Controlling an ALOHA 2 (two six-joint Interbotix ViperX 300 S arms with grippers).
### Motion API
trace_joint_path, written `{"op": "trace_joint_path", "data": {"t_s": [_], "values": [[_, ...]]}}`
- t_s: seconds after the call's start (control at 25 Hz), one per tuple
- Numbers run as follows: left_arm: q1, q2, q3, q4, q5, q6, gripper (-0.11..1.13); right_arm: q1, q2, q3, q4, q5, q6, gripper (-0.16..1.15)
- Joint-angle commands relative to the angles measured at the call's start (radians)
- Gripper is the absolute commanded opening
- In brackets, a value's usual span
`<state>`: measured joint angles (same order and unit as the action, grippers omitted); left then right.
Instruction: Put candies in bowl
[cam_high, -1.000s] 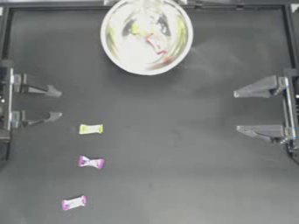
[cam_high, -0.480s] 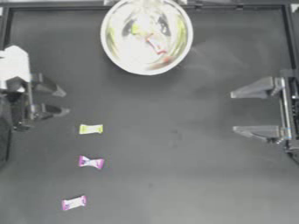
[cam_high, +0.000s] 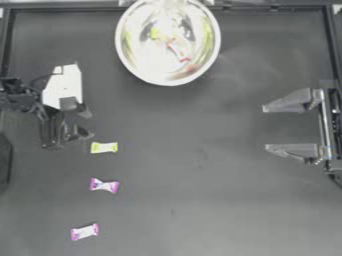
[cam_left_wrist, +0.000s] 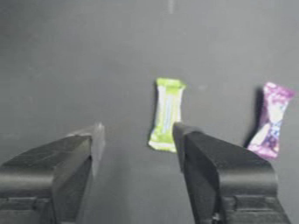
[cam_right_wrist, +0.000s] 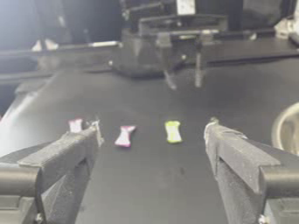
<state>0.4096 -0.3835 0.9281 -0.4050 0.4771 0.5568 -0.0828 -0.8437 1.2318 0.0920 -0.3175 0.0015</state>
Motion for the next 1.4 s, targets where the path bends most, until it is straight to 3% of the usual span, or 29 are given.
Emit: {"op": "trace_joint_path", "data": {"t_s": [0.04, 0.28, 0.72, 1.0, 1.24, 1.4], "values": [[-0.025, 0.058, -0.044, 0.012, -0.002, 0.000, 0.89, -0.006, 0.009, -0.026, 0.005, -0.012, 0.000, 1.00], [-0.057, 0.141, -0.083, 0.017, -0.002, -0.002, 0.97, -0.006, 0.009, -0.028, 0.005, -0.012, 0.000, 1.00], [-0.087, 0.247, -0.103, 0.061, -0.008, -0.063, 0.97, -0.006, 0.009, -0.028, 0.003, -0.021, 0.000, 1.00], [-0.121, 0.301, -0.129, 0.141, -0.009, -0.150, 0.96, -0.008, 0.012, -0.028, 0.005, -0.028, 0.000, 1.00], [-0.167, 0.345, -0.146, 0.252, -0.011, -0.256, 0.96, -0.008, 0.014, -0.028, 0.003, -0.034, 0.000, 1.00], [-0.176, 0.357, -0.153, 0.282, -0.009, -0.290, 0.96, -0.008, 0.021, -0.028, 0.003, -0.043, 0.000, 1.00]]}}
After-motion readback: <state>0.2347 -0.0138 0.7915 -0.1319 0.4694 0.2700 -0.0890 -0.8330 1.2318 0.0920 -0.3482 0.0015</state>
